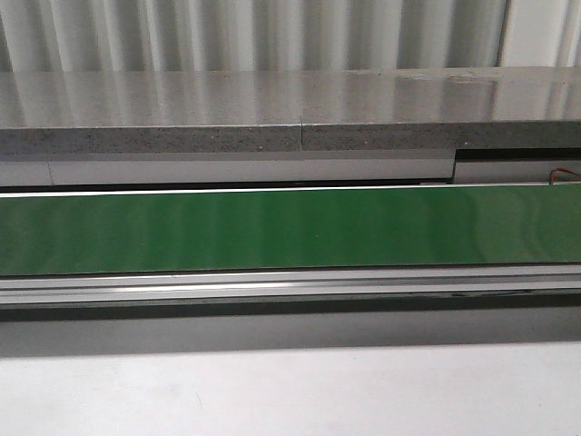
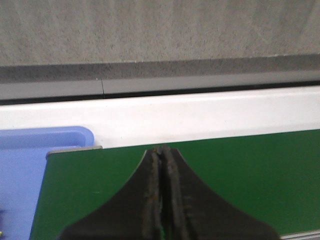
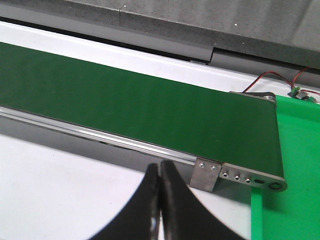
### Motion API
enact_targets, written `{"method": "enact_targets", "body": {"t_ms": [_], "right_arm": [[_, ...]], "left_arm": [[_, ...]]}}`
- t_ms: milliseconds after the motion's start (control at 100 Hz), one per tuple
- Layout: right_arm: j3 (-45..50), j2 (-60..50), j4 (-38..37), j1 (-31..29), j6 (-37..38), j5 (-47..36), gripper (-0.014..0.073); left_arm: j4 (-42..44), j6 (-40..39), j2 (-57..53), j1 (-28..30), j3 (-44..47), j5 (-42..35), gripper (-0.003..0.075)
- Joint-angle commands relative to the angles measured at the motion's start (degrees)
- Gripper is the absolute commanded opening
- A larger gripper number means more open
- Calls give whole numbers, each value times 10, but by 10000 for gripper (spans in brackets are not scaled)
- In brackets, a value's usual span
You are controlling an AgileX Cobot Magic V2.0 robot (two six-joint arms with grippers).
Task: Move button from right to left
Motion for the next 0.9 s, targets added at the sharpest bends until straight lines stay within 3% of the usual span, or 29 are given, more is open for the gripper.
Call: {"method": "enact_targets", "body": {"t_ms": [0, 480, 890], "right_arm": [[-12, 6, 3, 1, -6, -46, -66], [-12, 6, 3, 1, -6, -46, -66], [-12, 6, 3, 1, -6, -46, -66]], "left_arm": [[-9, -6, -55, -6, 5, -51, -20], [-9, -8, -284, -6, 129, -115, -20], [0, -8, -366, -6, 233, -150, -21]]}}
